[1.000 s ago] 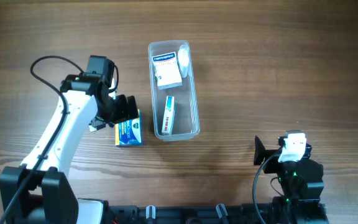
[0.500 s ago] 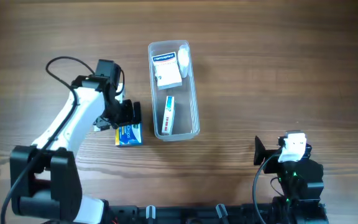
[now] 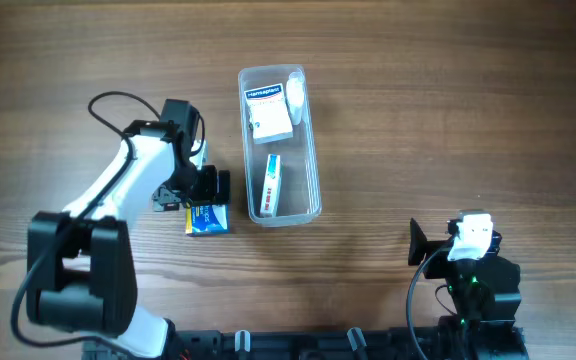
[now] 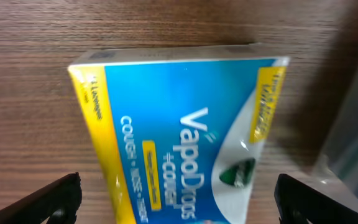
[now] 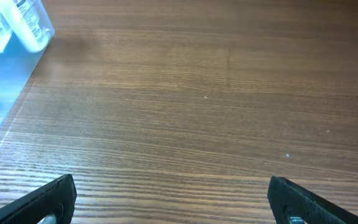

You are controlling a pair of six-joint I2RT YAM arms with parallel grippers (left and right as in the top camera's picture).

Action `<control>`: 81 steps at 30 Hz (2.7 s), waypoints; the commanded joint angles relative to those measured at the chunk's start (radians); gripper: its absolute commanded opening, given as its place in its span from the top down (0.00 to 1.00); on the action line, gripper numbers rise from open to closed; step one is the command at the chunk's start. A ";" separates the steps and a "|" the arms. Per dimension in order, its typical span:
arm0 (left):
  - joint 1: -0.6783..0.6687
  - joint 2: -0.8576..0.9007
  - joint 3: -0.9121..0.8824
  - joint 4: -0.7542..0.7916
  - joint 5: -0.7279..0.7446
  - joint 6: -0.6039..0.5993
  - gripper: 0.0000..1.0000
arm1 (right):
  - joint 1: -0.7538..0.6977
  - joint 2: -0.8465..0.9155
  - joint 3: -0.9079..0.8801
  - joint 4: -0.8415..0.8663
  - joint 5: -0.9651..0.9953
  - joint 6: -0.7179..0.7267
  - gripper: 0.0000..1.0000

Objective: Pack container
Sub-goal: 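Lower the left gripper and grasp the VapoDrops box, then lift the VapoDrops box and carry it right over the container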

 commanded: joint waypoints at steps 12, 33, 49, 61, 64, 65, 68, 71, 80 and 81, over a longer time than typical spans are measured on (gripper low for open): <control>-0.006 0.096 -0.007 0.013 0.016 0.024 0.04 | -0.004 -0.008 -0.005 0.003 0.020 -0.012 0.00; -0.006 0.129 -0.007 0.034 0.017 0.012 0.40 | -0.004 -0.008 -0.005 0.003 0.020 -0.012 0.00; -0.006 0.001 -0.007 0.054 0.035 -0.007 0.35 | -0.004 -0.008 -0.005 0.003 0.020 -0.012 0.00; -0.006 -0.203 -0.005 0.114 0.035 -0.058 0.34 | -0.004 -0.008 -0.005 0.003 0.020 -0.012 0.00; -0.006 -0.233 0.005 0.125 0.039 -0.078 0.34 | -0.004 -0.008 -0.005 0.003 0.020 -0.012 0.00; -0.006 -0.240 0.013 0.124 0.039 -0.090 0.34 | -0.004 -0.008 -0.005 0.003 0.020 -0.013 0.00; -0.024 -0.245 0.048 0.124 0.042 -0.094 0.33 | -0.004 -0.008 -0.005 0.003 0.020 -0.012 0.00; -0.069 -0.243 0.099 0.124 0.038 -0.093 0.33 | -0.004 -0.008 -0.005 0.003 0.020 -0.012 0.00; -0.203 -0.201 0.241 0.120 0.038 -0.094 0.32 | -0.004 -0.008 -0.005 0.003 0.020 -0.012 0.00; -0.214 -0.189 0.249 0.119 0.038 -0.094 0.33 | -0.004 -0.008 -0.005 0.003 0.020 -0.012 0.00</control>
